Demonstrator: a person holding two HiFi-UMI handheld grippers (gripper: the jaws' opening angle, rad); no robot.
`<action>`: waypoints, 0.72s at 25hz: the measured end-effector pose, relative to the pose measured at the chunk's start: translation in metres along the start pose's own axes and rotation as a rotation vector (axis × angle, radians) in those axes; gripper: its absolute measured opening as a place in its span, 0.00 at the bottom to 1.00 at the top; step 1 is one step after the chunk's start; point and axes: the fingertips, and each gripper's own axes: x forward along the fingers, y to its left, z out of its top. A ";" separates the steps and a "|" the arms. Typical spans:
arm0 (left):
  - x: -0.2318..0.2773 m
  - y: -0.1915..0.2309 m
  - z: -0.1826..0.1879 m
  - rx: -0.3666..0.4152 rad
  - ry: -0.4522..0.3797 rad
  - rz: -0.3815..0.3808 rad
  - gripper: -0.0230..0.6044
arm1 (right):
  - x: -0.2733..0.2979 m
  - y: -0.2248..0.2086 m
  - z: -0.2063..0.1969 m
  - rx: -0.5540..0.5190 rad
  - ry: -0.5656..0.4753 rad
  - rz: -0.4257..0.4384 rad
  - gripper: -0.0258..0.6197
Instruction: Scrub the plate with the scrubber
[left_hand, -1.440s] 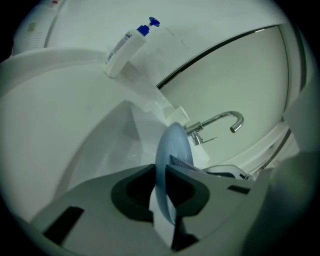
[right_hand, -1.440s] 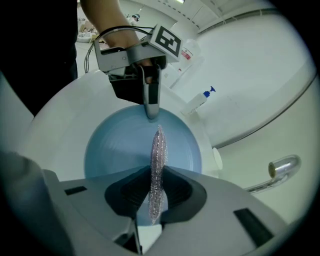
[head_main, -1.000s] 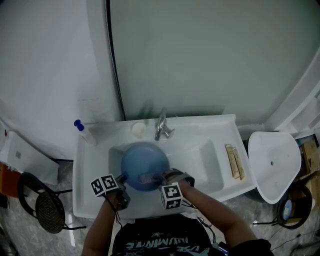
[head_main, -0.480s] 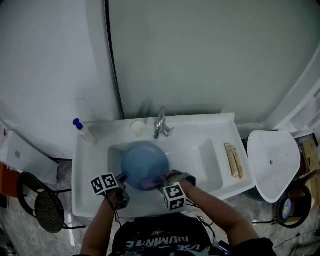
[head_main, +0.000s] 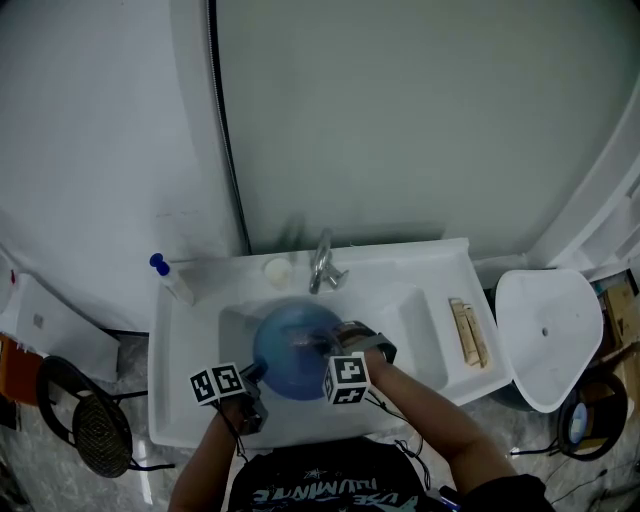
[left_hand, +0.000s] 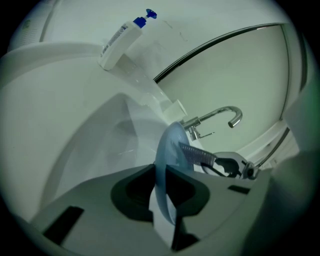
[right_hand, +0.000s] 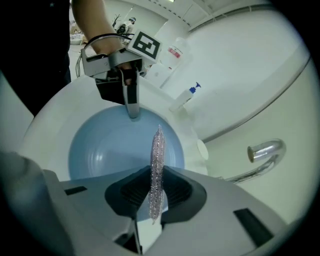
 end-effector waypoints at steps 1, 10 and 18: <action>0.000 -0.002 -0.001 0.001 0.002 -0.006 0.11 | 0.001 -0.008 0.002 -0.005 -0.005 -0.024 0.16; -0.010 -0.013 -0.009 0.012 0.033 -0.041 0.11 | 0.011 -0.017 0.013 -0.071 -0.038 -0.061 0.16; -0.016 -0.009 -0.004 0.029 0.002 -0.013 0.12 | 0.018 -0.014 -0.001 -0.022 0.017 -0.067 0.16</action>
